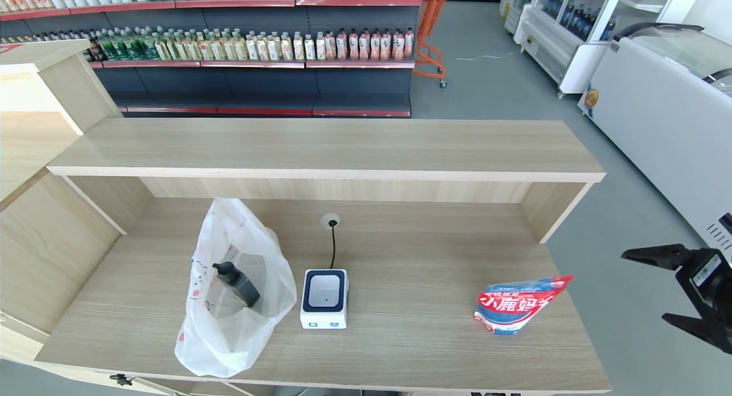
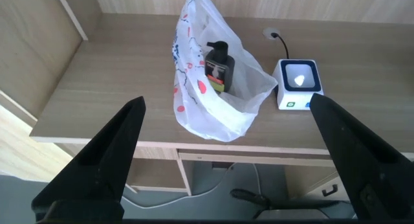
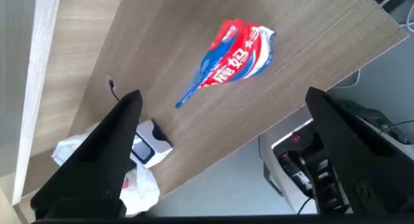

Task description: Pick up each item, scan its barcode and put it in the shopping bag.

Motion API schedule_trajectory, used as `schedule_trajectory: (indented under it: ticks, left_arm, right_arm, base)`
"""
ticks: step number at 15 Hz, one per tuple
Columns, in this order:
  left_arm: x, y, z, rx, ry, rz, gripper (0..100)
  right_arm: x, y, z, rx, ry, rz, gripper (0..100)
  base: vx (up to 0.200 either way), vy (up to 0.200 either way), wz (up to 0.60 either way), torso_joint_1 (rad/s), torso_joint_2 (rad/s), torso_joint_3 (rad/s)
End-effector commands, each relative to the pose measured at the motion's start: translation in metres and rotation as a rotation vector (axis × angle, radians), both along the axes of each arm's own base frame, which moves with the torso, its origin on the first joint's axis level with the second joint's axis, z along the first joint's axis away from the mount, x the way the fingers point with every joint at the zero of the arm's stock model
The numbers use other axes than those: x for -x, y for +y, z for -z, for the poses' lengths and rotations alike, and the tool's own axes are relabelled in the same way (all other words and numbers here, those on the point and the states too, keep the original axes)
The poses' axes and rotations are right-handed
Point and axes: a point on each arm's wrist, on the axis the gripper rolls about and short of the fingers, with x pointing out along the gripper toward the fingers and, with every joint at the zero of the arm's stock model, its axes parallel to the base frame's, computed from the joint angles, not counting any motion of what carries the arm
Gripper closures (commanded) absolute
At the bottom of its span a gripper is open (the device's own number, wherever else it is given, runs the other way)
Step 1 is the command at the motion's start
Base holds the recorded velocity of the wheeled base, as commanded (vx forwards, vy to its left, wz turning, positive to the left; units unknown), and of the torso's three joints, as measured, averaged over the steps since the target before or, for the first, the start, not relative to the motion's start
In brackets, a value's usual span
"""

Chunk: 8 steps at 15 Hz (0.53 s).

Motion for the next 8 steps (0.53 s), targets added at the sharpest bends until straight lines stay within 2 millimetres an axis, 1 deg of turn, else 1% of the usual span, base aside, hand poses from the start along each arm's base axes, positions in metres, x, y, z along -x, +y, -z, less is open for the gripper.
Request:
schedule_trajectory:
  ticks: [1,3,5,7,8]
  left_arm:
    - [0.0,0.0,0.0,0.0,-0.001,0.0,0]
    - [0.0,0.0,0.0,0.0,-0.001,0.0,0]
    - [0.0,0.0,0.0,0.0,-0.001,0.0,0]
    - [0.0,0.0,0.0,0.0,-0.001,0.0,0]
    - [0.0,0.0,0.0,0.0,-0.001,0.0,0]
  right_arm:
    - [-0.014,-0.001,0.015,-0.017,0.087,0.029,0]
    - [-0.025,-0.003,0.031,-0.008,0.168,0.072,0]
    - [-0.033,-0.003,0.037,-0.046,0.201,0.102,0]
    - [-0.054,-0.004,0.047,-0.071,0.223,0.165,0]
    - [-0.06,-0.004,0.052,-0.066,0.232,0.174,0]
  base:
    - [0.0,0.0,0.0,0.0,0.0,0.0]
    - [0.0,0.0,0.0,0.0,0.0,0.0]
    - [0.0,0.0,0.0,0.0,0.0,0.0]
    - [0.0,0.0,0.0,0.0,0.0,0.0]
    - [0.0,0.0,0.0,0.0,0.0,0.0]
